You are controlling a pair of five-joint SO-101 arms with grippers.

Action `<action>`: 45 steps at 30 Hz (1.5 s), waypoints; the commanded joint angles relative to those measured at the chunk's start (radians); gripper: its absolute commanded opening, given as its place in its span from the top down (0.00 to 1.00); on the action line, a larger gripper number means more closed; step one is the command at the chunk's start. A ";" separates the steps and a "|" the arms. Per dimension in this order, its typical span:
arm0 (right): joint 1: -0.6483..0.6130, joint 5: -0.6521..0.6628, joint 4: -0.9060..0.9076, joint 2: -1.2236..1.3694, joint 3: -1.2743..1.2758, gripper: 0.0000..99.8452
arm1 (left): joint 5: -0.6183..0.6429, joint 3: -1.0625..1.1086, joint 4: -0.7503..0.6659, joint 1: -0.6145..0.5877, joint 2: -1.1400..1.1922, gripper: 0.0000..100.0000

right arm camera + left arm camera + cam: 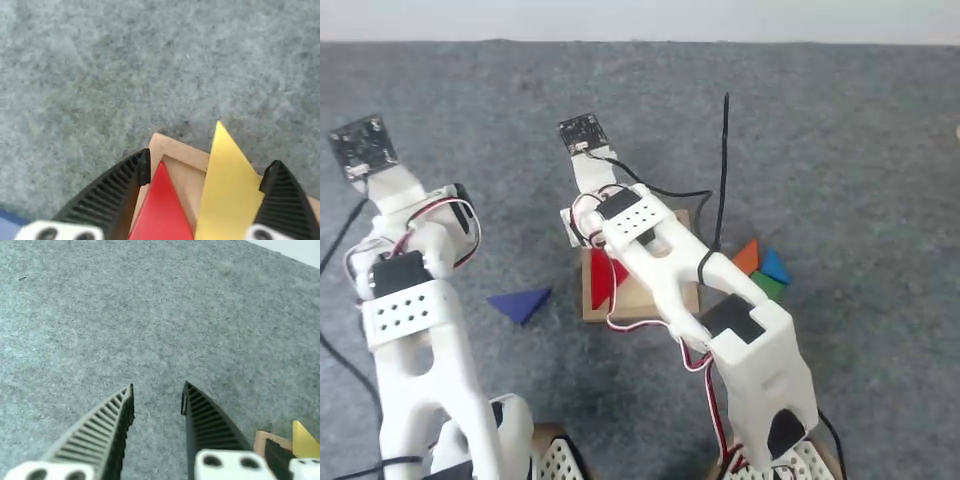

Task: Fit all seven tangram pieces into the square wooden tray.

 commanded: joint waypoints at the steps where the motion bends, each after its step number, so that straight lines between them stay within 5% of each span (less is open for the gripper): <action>1: -0.058 0.048 0.005 -0.015 -0.055 0.65 | 0.006 -0.024 0.002 0.003 -0.005 0.84; 12: -0.076 0.091 0.068 -0.024 -0.048 0.65 | 0.006 -0.024 0.002 0.003 -0.005 0.84; 22: 0.131 0.097 0.351 -0.335 -0.008 0.65 | -0.061 -0.084 0.130 0.034 -0.003 0.84; 28: 0.269 0.193 0.335 -0.771 0.390 0.65 | -0.153 -0.142 0.318 0.097 -0.003 0.84; 37: 0.542 0.376 0.283 -1.135 0.898 0.65 | -0.235 -0.087 0.384 0.210 -0.005 0.84; 40: 0.538 0.325 0.280 -1.130 0.921 0.65 | -0.230 -0.054 0.377 0.239 -0.005 0.84; 45: 0.466 0.043 0.143 -1.096 0.918 0.65 | -0.230 0.028 0.285 0.278 -0.005 0.84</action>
